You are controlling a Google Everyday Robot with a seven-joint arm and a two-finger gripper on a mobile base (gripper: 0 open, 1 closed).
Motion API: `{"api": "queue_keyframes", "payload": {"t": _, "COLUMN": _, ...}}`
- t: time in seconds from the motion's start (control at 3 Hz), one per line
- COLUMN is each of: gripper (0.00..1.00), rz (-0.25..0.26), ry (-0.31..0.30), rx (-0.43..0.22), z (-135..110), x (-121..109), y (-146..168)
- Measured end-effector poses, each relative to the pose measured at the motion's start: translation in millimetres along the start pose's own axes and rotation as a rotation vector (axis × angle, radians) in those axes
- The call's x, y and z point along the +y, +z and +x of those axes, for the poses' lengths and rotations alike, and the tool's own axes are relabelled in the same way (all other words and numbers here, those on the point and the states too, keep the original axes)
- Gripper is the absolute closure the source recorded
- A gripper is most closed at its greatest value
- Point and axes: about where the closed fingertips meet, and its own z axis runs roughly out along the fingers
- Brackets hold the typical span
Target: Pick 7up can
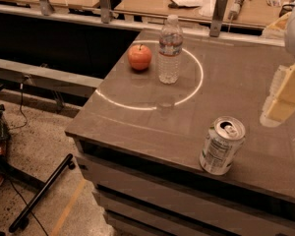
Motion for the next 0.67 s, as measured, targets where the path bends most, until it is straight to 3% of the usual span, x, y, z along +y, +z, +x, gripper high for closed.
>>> {"api": "queue_keyframes", "payload": {"t": 0.33, "gripper": 0.0, "rz": -0.009, "ry": 0.007, "rx": 0.004, "z": 6.2, "x": 1.0, "y": 5.7}}
{"api": "queue_keyframes", "payload": {"t": 0.67, "gripper": 0.0, "rz": -0.054, "ry": 0.031, "rx": 0.017, "z": 31.7, "x": 11.5, "y": 23.4}}
